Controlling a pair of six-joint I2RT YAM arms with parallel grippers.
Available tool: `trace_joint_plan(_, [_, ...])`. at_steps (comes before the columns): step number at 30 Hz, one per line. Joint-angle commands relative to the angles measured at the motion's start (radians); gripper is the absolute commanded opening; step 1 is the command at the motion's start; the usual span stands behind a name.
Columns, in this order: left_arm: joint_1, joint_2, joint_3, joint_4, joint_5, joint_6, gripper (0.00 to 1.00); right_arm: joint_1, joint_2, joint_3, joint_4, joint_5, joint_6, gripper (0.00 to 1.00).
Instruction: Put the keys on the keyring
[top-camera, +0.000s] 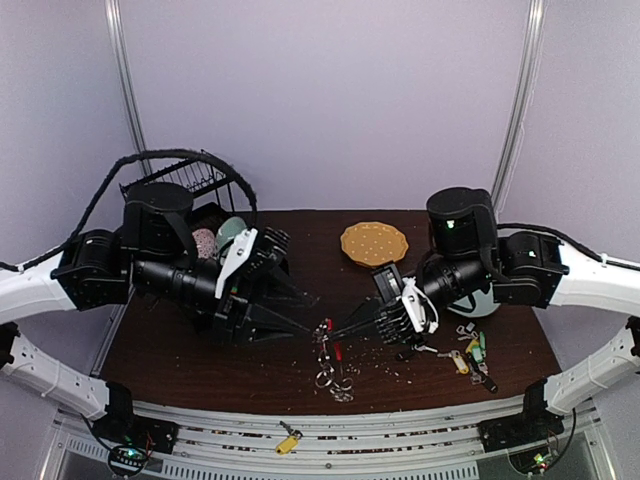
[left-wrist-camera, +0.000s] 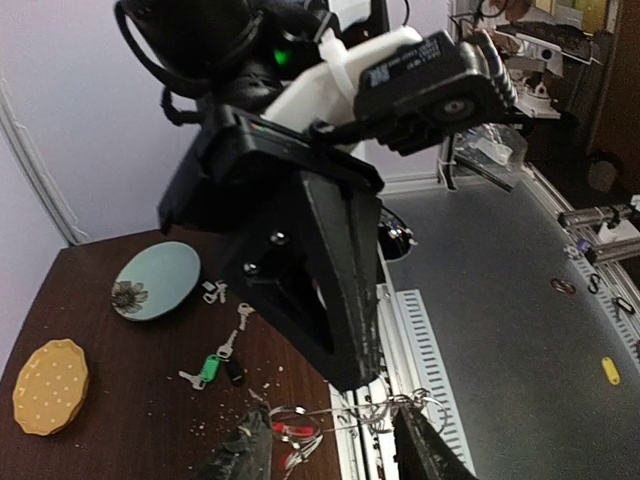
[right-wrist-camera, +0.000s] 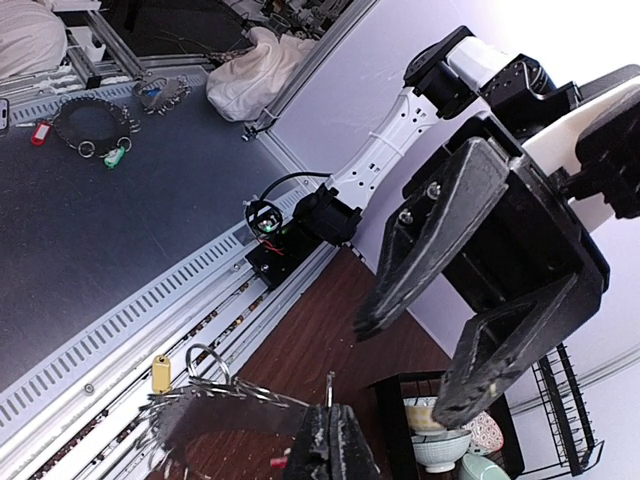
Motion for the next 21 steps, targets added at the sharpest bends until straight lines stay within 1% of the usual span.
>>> trace_joint_plan(1, [0.001, 0.062, 0.062, -0.082, 0.131, 0.065, 0.41, 0.01, -0.002, 0.023, -0.033, 0.002, -0.039, 0.0])
trace_joint_plan(4, [0.001, 0.092, 0.086, -0.105, 0.148, 0.093, 0.39, 0.012, 0.0, 0.02, -0.033, 0.004, -0.039, 0.0])
trace_joint_plan(7, [0.001, 0.102, 0.09, -0.118, 0.129, 0.111, 0.36, 0.013, 0.003, 0.022, -0.033, 0.001, -0.041, 0.0])
trace_joint_plan(11, [0.001, 0.114, 0.1, -0.11, 0.138, 0.118, 0.2, 0.017, 0.004, 0.022, -0.036, -0.001, -0.038, 0.0])
trace_joint_plan(18, [0.001, 0.124, 0.095, -0.125, 0.177, 0.127, 0.2, 0.017, 0.003, 0.025, -0.032, 0.02, -0.027, 0.0])
trace_joint_plan(21, [0.001, 0.125, 0.093, -0.125, 0.186, 0.125, 0.11, 0.017, 0.004, 0.024, -0.029, 0.025, -0.023, 0.0])
